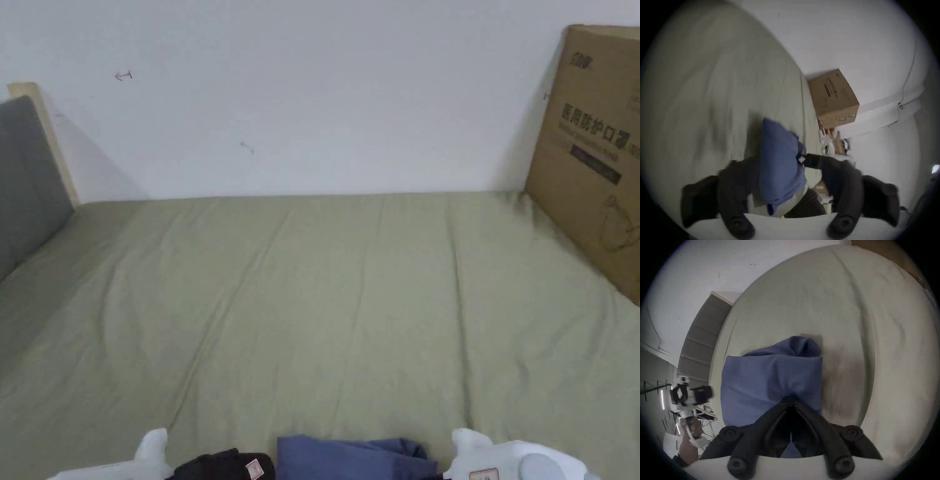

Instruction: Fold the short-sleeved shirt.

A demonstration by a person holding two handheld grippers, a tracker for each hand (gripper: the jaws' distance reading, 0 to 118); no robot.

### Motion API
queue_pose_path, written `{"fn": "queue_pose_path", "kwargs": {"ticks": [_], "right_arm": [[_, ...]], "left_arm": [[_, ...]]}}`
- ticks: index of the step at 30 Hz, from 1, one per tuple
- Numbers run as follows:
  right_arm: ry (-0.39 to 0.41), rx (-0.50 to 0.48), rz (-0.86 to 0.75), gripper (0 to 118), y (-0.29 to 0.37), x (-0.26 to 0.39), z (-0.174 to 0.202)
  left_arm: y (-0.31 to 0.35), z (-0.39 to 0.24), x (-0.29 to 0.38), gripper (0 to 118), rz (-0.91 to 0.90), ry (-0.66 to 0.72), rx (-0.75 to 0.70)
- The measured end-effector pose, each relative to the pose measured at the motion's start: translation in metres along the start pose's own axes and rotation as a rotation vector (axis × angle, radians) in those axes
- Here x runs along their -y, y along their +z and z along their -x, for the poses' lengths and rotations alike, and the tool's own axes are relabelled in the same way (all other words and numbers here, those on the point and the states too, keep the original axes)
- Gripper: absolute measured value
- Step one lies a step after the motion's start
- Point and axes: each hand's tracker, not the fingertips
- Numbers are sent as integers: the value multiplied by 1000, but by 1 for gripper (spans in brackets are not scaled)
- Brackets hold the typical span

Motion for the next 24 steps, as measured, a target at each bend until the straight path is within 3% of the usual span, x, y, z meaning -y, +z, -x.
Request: {"fn": "queue_pose_path", "kwargs": {"ticks": [2, 6, 8, 10, 11, 12, 13, 14, 16, 18, 24], "right_arm": [[-19, -27, -4, 0, 1, 1, -5], [-54, -65, -3, 0, 1, 3, -13], [-75, -81, -4, 0, 0, 3, -16], [-101, -93, -5, 0, 0, 4, -19], [-113, -97, -5, 0, 0, 4, -19], [-124, -102, -5, 0, 0, 4, -20], [-133, -104, -6, 0, 0, 4, -22], [-142, -109, -6, 0, 1, 4, -23], [-151, -118, 0, 0, 2, 5, -22], [-138, -108, -10, 0, 9, 7, -17], [29, -11, -64, 0, 49, 17, 15]], "left_arm": [[-21, 25, 1, 103, 69, 56, 48], [-73, 62, 9, 104, 151, 220, 208], [-98, 57, 11, 104, 147, 258, 398], [-124, 52, 15, 102, 177, 260, 404], [-131, 51, 15, 92, 196, 210, 388], [-131, 51, 12, 66, 179, 147, 346], [-130, 54, 10, 22, 161, 103, 258], [-126, 60, 12, 22, 158, 57, 84], [-121, 49, 16, 22, 146, 116, 228], [-111, 36, 12, 22, 154, 43, 89], [-27, -11, -14, 22, 54, -85, 66]]}}
